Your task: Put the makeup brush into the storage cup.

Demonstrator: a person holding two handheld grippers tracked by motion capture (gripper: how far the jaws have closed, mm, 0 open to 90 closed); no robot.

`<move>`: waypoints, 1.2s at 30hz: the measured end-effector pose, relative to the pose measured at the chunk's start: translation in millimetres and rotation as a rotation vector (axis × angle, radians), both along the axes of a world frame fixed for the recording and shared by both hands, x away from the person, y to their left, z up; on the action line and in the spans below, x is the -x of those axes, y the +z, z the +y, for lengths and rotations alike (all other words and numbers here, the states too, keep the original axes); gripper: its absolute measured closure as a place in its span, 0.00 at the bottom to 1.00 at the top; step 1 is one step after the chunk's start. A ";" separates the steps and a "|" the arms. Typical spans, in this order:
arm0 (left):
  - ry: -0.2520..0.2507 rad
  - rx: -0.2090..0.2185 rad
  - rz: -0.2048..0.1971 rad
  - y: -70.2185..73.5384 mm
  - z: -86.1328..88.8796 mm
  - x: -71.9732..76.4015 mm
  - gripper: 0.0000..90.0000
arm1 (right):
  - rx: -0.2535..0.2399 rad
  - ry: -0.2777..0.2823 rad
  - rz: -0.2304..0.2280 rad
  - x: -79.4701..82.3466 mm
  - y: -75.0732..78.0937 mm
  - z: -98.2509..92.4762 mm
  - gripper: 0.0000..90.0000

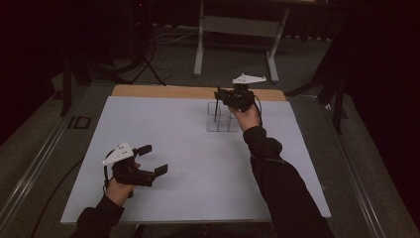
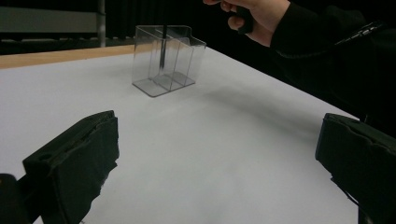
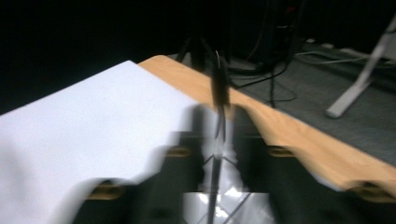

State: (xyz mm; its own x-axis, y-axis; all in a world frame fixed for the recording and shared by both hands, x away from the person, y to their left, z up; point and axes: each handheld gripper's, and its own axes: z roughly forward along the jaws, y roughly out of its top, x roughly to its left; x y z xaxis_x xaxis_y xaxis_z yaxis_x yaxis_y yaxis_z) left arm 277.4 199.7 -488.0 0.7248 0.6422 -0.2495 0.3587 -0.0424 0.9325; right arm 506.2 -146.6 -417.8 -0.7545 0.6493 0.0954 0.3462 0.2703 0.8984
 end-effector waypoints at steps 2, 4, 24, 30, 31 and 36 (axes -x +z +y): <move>-0.001 0.001 0.000 0.1 0.1 0.1 0.00 | -0.016 -0.017 0.042 -3.3 -1.9 -1.6 0.40; -0.001 -0.002 -0.004 0.7 -0.4 0.7 0.00 | -0.008 -0.036 0.037 -2.9 -2.2 -2.2 0.29; 0.001 -0.008 -0.002 0.8 -2.2 -0.2 0.00 | -0.009 -0.001 0.026 27.6 6.5 -15.4 0.11; 0.006 -0.011 -0.007 1.9 -2.3 0.1 0.00 | -0.029 0.014 0.022 41.8 8.0 -19.5 0.12; 0.007 -0.009 -0.009 2.2 -2.2 0.3 0.00 | -0.022 0.017 0.012 49.0 8.0 -20.3 0.12; 0.008 -0.013 -0.011 2.8 -3.0 1.4 0.00 | -0.025 0.016 0.008 61.1 7.1 -23.8 0.13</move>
State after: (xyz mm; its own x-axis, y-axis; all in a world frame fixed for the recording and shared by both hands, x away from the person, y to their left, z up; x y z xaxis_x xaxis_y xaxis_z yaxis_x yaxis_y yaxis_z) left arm 276.1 196.7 -485.3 0.7224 0.6511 -0.2328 0.3483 -0.0517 0.9360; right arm 445.1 -170.4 -410.7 -0.7638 0.6347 0.1172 0.3489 0.2533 0.9023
